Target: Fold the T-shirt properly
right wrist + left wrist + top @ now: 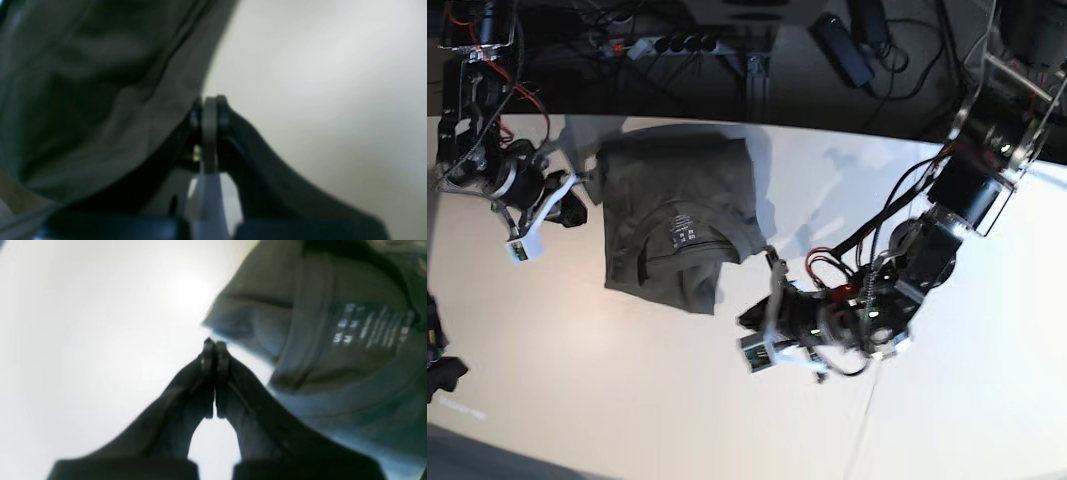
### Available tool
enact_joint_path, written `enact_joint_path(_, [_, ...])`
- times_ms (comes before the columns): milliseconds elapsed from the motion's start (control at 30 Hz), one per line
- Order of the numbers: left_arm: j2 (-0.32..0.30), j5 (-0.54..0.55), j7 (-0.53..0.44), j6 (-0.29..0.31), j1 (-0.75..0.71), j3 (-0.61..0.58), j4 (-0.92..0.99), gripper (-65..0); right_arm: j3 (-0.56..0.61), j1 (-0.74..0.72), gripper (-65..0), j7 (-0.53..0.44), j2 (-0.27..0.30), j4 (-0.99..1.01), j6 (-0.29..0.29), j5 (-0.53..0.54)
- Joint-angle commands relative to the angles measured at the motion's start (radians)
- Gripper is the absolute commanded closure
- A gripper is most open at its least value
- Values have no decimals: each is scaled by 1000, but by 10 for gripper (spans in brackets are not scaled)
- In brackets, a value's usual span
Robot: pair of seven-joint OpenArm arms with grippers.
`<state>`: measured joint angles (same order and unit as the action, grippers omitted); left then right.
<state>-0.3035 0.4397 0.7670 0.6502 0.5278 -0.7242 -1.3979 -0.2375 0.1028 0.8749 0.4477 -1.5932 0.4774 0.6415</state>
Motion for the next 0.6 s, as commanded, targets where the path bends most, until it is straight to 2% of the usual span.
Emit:
enact_joint_path(0, [-27, 18, 1, -14, 9, 30, -61, 0, -39, -11, 0, 2, 17, -19, 50, 34])
enact_joint_path(133, [-144, 119, 47, -8, -119, 178, -250, 0, -194, 17, 0, 89, 18, -45, 54, 116])
enact_joint_path(267, [-249, 183, 48, 19, -310, 378, -427, 0, -366, 111, 0, 97, 18, -118, 55, 168])
enact_joint_path(367, [-290, 260, 84, 48, -446, 528, -526, 0, -473, 188, 0, 112, 18, -167, 55, 199])
enact_joint_path(567, [-334, 429, 216, 48, -697, 796, -605, 0, -620, 377, 0, 148, 17, -214, 58, 248])
